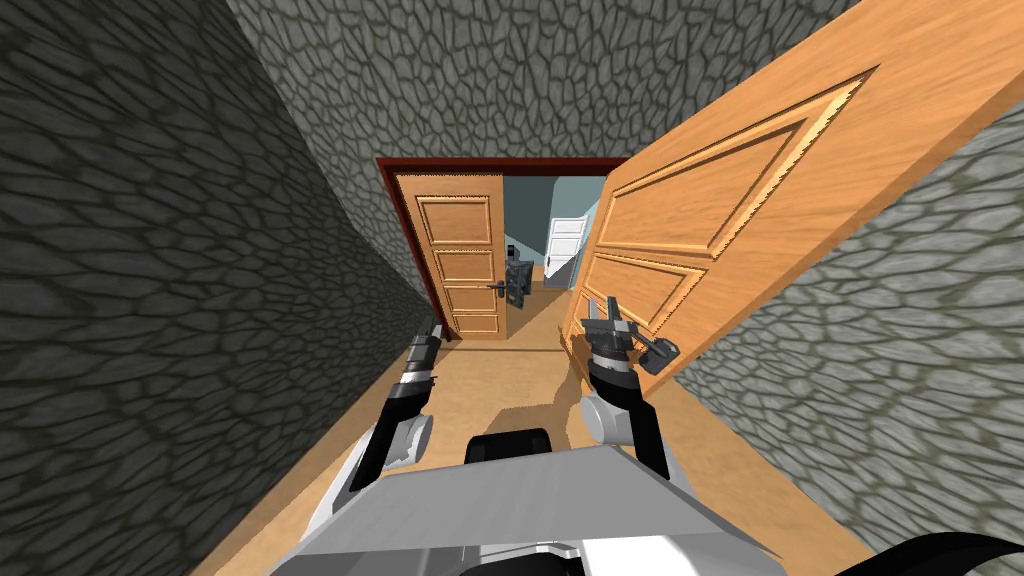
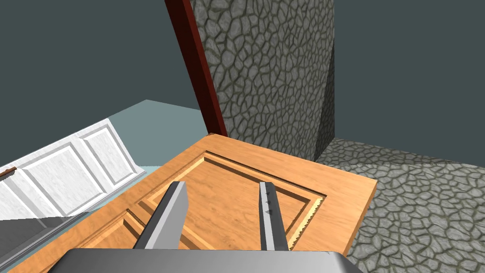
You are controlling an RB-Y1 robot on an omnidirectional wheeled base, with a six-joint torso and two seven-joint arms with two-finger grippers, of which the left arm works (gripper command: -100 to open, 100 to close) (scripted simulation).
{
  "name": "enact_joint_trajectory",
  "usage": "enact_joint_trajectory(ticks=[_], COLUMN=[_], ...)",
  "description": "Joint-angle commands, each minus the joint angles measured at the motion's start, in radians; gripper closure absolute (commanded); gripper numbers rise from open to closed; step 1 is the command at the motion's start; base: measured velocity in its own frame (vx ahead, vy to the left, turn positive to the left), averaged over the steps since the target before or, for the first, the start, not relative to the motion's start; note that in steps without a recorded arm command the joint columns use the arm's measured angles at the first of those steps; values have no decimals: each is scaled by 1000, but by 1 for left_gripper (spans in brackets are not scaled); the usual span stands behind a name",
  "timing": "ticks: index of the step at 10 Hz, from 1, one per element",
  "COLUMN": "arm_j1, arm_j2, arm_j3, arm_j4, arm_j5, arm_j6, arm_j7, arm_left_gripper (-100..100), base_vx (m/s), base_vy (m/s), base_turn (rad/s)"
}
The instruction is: Pull the door open
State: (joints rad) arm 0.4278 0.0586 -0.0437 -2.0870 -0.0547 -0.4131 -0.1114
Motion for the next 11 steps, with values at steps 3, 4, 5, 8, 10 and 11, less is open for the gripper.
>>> enact_joint_trajectory(ticks=[3,4,5,8,10,11], arm_j1=[-45,-61,-69,-95,-112,-121], arm_j2=[27,37,41,56,65,70], arm_j3=[12,17,20,27,32,35], arm_j4=[91,124,141,194,230,248], arm_j5=[20,27,31,43,51,55], arm_j6=[11,15,17,23,27,30], arm_j7=[28,38,43,59,70,76], arm_left_gripper=[-100,-100,-100,-100,-100,-100], base_vx=[151,195,156,116,93,87], base_vy=[-44,-61,-52,-22,-21,-23], base_turn=[-60,-83,-61,-40,-45,-41])
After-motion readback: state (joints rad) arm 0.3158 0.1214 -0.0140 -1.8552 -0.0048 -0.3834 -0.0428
